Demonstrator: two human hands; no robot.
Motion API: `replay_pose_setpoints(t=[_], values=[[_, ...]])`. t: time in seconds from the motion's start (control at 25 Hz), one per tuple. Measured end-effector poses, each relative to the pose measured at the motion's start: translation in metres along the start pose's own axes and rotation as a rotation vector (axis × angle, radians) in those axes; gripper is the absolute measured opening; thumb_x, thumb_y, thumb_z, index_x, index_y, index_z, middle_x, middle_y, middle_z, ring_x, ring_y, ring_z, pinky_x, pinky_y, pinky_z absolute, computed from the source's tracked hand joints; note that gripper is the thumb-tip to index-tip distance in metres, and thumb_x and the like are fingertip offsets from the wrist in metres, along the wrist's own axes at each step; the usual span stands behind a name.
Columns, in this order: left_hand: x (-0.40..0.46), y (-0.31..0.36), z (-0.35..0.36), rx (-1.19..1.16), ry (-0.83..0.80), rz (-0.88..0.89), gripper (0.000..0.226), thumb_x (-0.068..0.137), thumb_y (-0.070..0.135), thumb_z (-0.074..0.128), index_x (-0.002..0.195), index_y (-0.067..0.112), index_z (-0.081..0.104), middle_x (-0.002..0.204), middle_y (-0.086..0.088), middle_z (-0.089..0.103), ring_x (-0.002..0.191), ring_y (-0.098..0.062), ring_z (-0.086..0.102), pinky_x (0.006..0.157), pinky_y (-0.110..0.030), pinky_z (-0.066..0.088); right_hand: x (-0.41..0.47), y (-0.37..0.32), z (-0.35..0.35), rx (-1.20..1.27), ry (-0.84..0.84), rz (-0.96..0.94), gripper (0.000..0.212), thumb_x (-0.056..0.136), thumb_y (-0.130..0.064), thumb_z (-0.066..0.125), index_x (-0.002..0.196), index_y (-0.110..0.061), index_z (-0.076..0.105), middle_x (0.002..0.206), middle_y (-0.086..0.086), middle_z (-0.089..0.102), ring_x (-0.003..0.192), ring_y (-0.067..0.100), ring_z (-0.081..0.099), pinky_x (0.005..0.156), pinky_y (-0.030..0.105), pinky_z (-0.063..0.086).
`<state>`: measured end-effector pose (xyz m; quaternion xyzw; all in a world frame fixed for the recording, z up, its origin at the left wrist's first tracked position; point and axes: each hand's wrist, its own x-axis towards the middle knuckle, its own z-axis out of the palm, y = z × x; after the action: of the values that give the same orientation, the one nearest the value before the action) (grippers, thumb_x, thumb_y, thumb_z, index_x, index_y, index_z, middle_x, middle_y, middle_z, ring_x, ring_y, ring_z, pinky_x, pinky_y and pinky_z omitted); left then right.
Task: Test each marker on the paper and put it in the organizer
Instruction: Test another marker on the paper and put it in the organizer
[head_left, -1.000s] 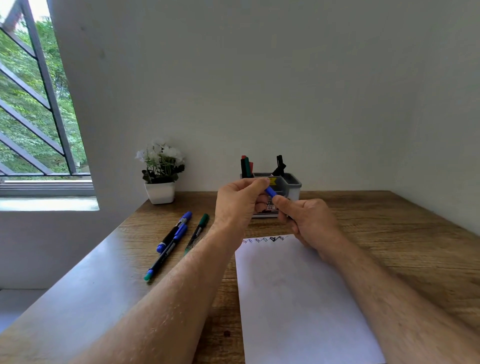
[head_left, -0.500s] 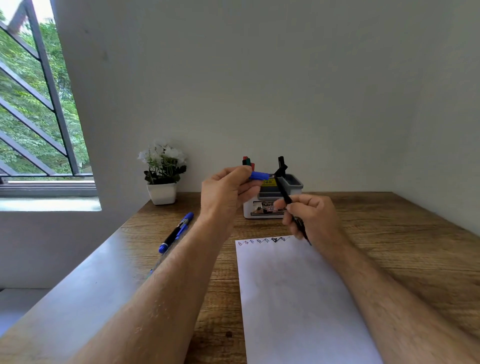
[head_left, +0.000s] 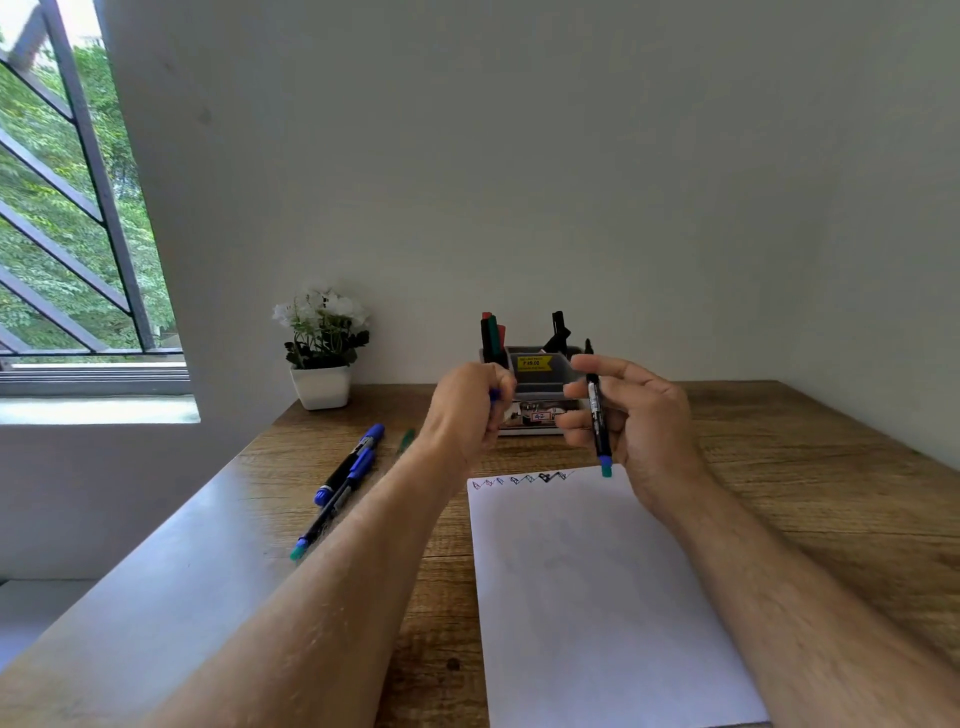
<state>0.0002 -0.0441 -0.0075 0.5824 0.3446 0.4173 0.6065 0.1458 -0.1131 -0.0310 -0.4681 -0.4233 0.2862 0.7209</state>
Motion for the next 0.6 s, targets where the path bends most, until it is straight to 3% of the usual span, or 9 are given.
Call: replay_pose_setpoints(t=[0.08,0.16,0.24,0.32,0.44,0.6], values=[[0.001,-0.004,0.0,0.308,0.026,0.099,0.019,0.085,0.011,0.053,0.069,0.013,0.063,0.071,-0.001,0.057,0.064,-0.013,0.05,0.058,-0.026,0.038,0.003,0.002,-0.001,-0.016,0.045,0.027,0.03,0.099,-0.001,0.044,0.107,-0.013,0.07,0.093,0.015,0.075,0.064,0.023,0.072,0.052,0.031,0.059],[0.004,-0.012,0.001,0.635,0.008,0.197,0.01,0.084,0.023,0.065,0.078,0.021,0.072,0.083,0.005,0.069,0.081,-0.009,0.061,0.066,-0.025,0.047,0.004,0.007,-0.004,-0.143,0.122,0.012,0.015,0.097,-0.012,0.056,0.103,-0.011,0.07,0.082,0.011,0.075,0.06,0.023,0.071,0.049,0.03,0.055],[0.006,-0.02,0.003,0.884,-0.021,0.197,0.003,0.081,0.026,0.071,0.079,0.026,0.074,0.086,0.011,0.07,0.083,-0.003,0.062,0.07,-0.023,0.05,0.002,0.013,-0.006,-0.336,0.182,-0.02,0.023,0.097,-0.031,0.06,0.089,-0.011,0.069,0.065,0.011,0.069,0.05,0.022,0.064,0.043,0.026,0.048],[0.009,-0.024,0.003,0.972,-0.07,0.146,0.006,0.076,0.029,0.08,0.078,0.029,0.074,0.086,0.013,0.07,0.083,-0.003,0.062,0.071,-0.024,0.05,-0.001,0.016,-0.007,-0.438,0.18,0.01,0.029,0.097,-0.035,0.056,0.081,-0.015,0.069,0.059,0.011,0.066,0.045,0.021,0.06,0.041,0.024,0.043],[0.01,-0.027,0.003,1.005,-0.127,0.13,0.018,0.067,0.039,0.086,0.081,0.033,0.075,0.093,0.015,0.067,0.087,-0.003,0.059,0.07,-0.022,0.045,0.0,0.02,-0.008,-0.475,0.148,0.103,0.015,0.089,-0.018,0.064,0.076,-0.014,0.071,0.064,0.013,0.068,0.046,0.022,0.061,0.042,0.023,0.043],[0.009,-0.03,0.009,1.082,-0.181,0.118,0.022,0.071,0.036,0.085,0.092,0.033,0.077,0.099,0.011,0.067,0.094,-0.008,0.057,0.079,-0.025,0.044,0.001,0.023,-0.012,-0.6,0.077,0.168,0.009,0.086,-0.009,0.064,0.077,-0.013,0.067,0.063,0.012,0.066,0.045,0.018,0.059,0.039,0.021,0.041]])
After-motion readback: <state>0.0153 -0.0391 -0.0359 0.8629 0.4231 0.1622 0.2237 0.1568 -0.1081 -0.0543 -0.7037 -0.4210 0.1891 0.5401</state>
